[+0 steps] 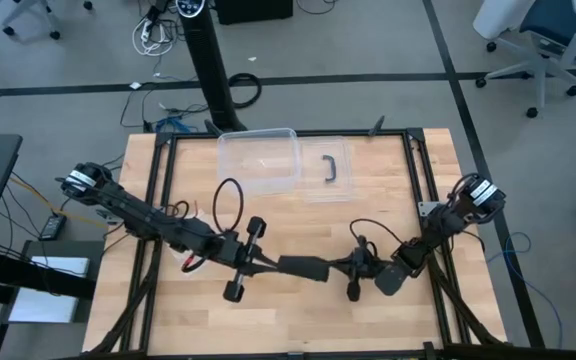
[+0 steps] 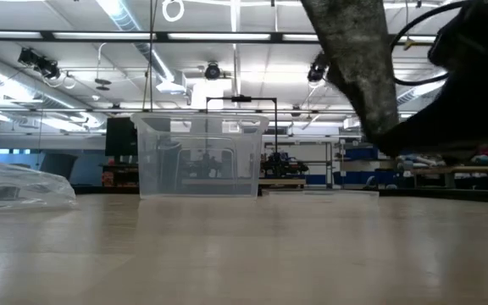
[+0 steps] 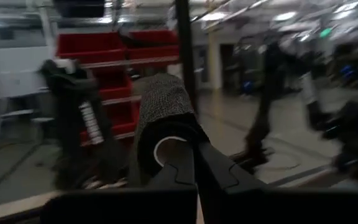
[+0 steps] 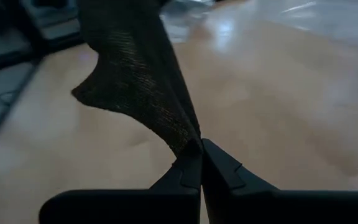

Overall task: Roll bandage
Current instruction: Roll the black bandage

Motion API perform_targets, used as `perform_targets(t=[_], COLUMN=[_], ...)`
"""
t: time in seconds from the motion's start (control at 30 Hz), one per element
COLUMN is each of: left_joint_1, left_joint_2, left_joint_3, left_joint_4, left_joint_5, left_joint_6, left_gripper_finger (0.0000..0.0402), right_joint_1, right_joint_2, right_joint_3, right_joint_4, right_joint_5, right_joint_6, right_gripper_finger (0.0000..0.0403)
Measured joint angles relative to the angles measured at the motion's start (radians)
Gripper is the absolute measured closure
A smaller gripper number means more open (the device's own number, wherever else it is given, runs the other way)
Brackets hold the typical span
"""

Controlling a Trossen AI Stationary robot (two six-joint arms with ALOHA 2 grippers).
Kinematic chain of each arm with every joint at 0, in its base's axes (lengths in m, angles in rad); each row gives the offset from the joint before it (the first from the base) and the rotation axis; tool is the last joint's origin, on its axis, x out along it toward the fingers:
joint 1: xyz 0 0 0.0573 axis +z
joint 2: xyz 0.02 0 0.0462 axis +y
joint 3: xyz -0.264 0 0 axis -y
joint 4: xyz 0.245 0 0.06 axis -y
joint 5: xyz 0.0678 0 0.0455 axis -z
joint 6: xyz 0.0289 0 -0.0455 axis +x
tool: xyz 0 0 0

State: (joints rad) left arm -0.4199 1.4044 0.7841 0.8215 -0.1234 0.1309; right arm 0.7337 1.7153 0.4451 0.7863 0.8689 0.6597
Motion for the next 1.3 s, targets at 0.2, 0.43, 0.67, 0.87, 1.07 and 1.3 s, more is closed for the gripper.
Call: perform_targets(t=[0.2,0.43,0.67,0.87,1.07,1.3], left_joint_1=[0.041,0.100,0.145,0.151,0.151,0.151], left_joint_2=[-0.001,-0.001,0.000,0.000,0.032,0.124], left_joint_3=[0.000,0.000,-0.003,-0.003,-0.004,-0.004], left_joint_4=[-0.152,-0.285,-0.390,-0.424,-0.452,-0.414], left_joint_5=[-0.213,-0.284,-0.295,-0.295,-0.294,-0.286], left_joint_6=[0.049,0.047,0.036,0.035,0.006,-0.035], left_gripper_finger=[0.0402,0.0402,0.0402,0.0402,0.0402,0.0402], right_joint_1=[0.070,0.098,0.098,0.110,0.137,0.146], right_joint_2=[0.000,0.000,-0.016,-0.099,-0.182,-0.218], right_joint_3=[0.084,0.220,0.317,0.367,0.424,0.495], right_joint_4=[0.048,0.049,0.047,0.044,0.044,0.044], right_joint_5=[-0.010,-0.028,-0.022,0.040,0.119,0.213], right_joint_6=[-0.100,-0.293,-0.543,-0.772,-1.026,-1.249], right_gripper_finger=[0.0403,0.0403,0.0403,0.0403,0.0403,0.0403])
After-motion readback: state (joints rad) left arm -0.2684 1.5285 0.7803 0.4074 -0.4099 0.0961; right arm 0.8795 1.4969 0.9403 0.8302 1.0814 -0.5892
